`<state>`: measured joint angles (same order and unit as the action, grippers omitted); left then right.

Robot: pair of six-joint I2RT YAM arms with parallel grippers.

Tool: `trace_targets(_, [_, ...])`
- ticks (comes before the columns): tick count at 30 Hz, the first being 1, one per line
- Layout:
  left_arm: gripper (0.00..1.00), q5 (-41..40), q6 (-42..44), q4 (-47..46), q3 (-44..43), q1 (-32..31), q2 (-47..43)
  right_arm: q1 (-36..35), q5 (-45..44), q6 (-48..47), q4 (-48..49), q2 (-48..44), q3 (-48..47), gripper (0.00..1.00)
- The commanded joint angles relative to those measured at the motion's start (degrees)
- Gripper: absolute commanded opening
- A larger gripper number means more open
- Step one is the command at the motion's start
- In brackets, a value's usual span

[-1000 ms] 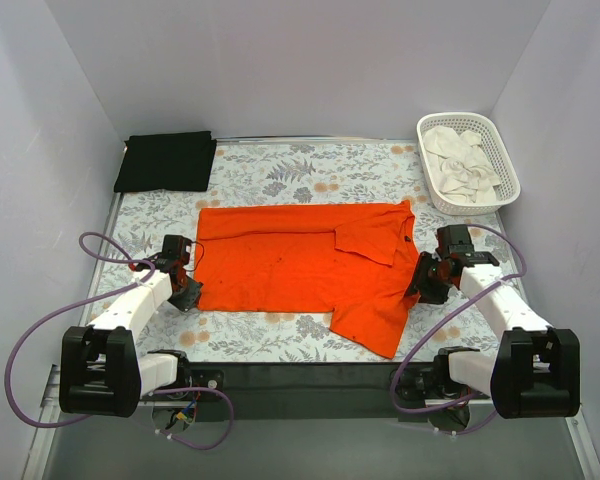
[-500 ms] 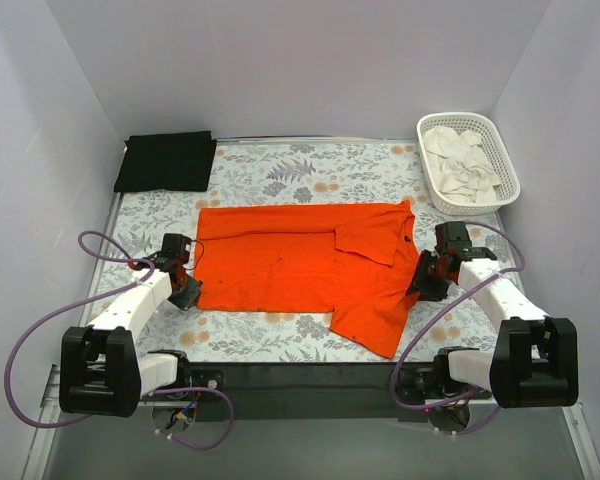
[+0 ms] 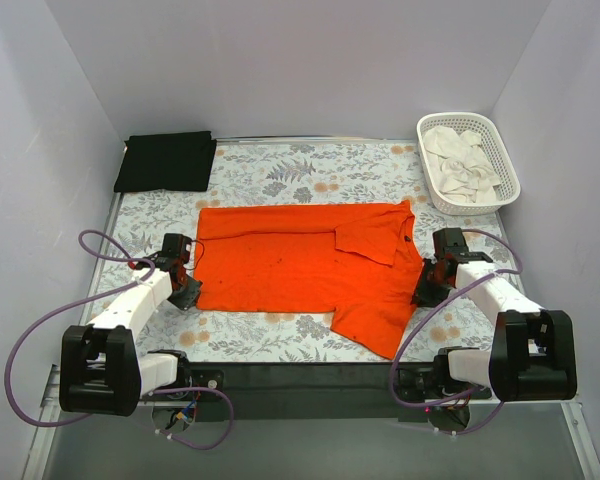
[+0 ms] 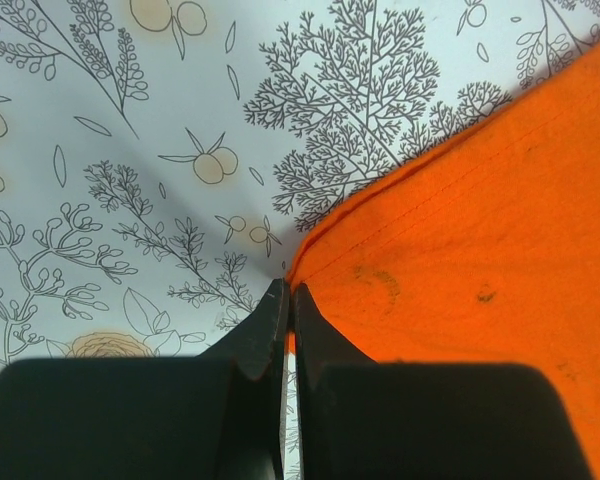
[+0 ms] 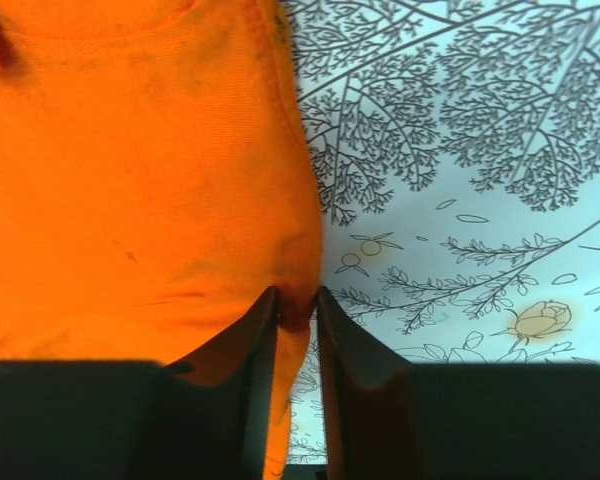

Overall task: Fold and stack the t-shirts
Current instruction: Fold the tshirt

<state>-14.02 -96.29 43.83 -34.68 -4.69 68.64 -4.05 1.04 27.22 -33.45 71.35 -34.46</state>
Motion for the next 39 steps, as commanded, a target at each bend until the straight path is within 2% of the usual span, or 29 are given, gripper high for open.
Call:
trace_targets(1, [0.00,-1.80,-0.21,1.78,-2.50,-0.06,-0.17,0.71,-3.41,-0.41,-0.56,-0.25,0.71,0.19])
trace_targets(3, [0.00,-2.15,-0.13,2.48,-3.03,0.03,-0.35,0.89,-3.85,-1.29,-1.61,-0.86,-0.08,0.07])
trace_targets(5, [0.00,-2.24,0.22,3.18,-3.73,0.12,-0.44,1.07,-4.11,-2.08,-3.01,-1.48,-1.84,0.01])
trace_targets(14, [0.00,-3.29,2.60,3.89,-9.52,0.12,1.93,1.33,-2.97,-6.65,-8.38,1.77,-14.48,0.01])
trace_targets(28, [0.00,-3.20,4.97,1.96,-20.68,0.21,13.71,1.33,-1.48,-9.29,-10.32,14.59,-30.65,0.01])
trace_targets(39, [0.00,-2.77,4.71,-1.64,-21.92,2.23,18.45,1.51,-0.16,-10.44,-10.76,23.03,-36.73,0.01])
